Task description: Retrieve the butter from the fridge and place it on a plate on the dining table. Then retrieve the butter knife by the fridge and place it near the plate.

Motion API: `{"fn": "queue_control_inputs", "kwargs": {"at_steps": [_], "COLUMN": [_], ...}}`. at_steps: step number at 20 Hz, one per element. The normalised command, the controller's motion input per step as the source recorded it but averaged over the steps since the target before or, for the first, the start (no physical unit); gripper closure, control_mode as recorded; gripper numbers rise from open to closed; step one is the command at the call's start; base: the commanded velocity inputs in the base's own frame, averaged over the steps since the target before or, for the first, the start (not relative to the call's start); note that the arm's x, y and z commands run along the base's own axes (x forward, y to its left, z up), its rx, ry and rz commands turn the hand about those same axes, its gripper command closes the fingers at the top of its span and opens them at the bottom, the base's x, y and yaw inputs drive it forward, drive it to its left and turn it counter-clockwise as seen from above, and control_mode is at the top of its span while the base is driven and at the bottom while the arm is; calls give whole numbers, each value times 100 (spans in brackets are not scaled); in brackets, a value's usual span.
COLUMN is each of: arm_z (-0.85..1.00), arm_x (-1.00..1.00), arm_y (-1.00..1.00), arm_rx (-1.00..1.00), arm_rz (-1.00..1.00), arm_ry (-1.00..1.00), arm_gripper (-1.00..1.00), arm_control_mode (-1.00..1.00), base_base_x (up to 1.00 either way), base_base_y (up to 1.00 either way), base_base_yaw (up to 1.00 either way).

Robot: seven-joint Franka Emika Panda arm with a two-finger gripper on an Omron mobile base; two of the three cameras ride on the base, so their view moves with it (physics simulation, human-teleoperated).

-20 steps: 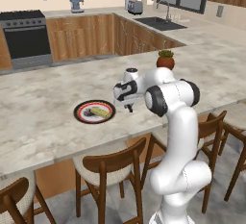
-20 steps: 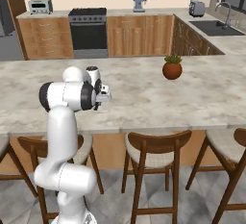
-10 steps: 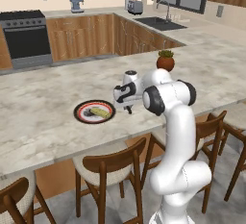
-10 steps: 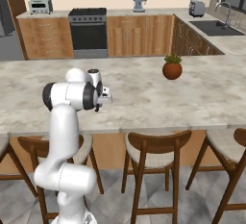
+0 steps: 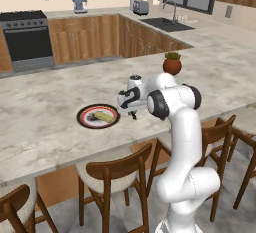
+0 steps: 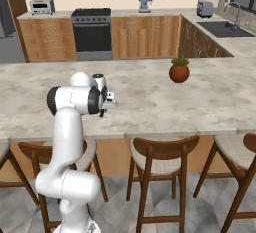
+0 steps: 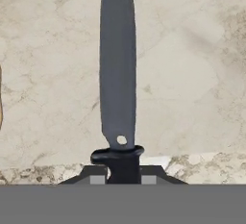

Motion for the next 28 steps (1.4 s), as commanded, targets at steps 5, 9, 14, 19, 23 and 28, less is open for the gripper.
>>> {"fn": "queue_control_inputs", "kwargs": {"at_steps": [5,9,14,19,23,28], "arm_z": [-11,-3,0,0,13,43], "arm_x": [10,2,3,0,-1,-17], "arm_y": [2,0,0,0,0,-14], "arm_rx": [0,0,0,-1,0,0], "arm_rz": [0,0,0,0,0,0], "arm_ry": [0,0,-4,-4,0,0], "arm_gripper": [-100,-100,-100,-100,-100,-100], "arm_control_mode": [-100,-100,-100,-100,-100,-100], "base_base_x": [0,0,0,0,0,0], "base_base_y": [0,0,0,0,0,0], "base_base_yaw": [0,0,0,0,0,0]}}
